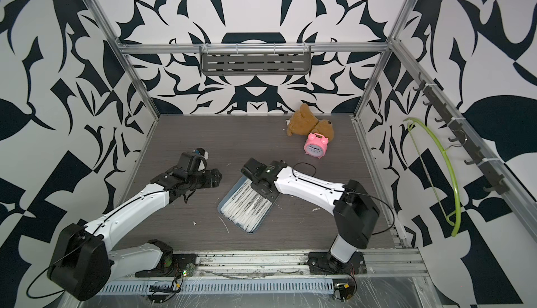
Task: Put the straws into the storage box
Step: Place the straw in the storage box.
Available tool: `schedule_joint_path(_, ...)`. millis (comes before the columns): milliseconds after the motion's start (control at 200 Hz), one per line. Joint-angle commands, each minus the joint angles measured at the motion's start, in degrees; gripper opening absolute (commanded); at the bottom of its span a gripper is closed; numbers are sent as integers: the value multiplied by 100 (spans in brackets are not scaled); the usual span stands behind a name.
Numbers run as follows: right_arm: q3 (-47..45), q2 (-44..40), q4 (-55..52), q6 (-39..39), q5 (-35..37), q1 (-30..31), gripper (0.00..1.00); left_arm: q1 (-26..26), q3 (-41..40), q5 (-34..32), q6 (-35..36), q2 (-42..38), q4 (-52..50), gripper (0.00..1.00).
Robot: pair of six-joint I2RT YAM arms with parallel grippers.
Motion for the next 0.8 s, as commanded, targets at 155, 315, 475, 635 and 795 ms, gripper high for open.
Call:
schedule_joint_path(155, 430, 751, 136, 414, -319, 179, 0, 22, -108, -57, -3, -147, -147, 81)
schedule_joint_path(315, 393, 784, 180, 415, -398, 181, 1, 18, -134, -40, 15, -149, -115, 81)
schedule_joint_path(475, 352, 880, 216, 416, -626, 185, 7, 18, -141, -57, 17, -148, -103, 81)
schedule_joint_path(635, 431, 988, 190, 312, -669, 179, 12, 19, -155, -84, 28, -205, -105, 81)
schedule_joint_path(795, 526, 1018, 40, 182, -621, 177, 22, 19, -187, -68, 32, -326, -31, 81)
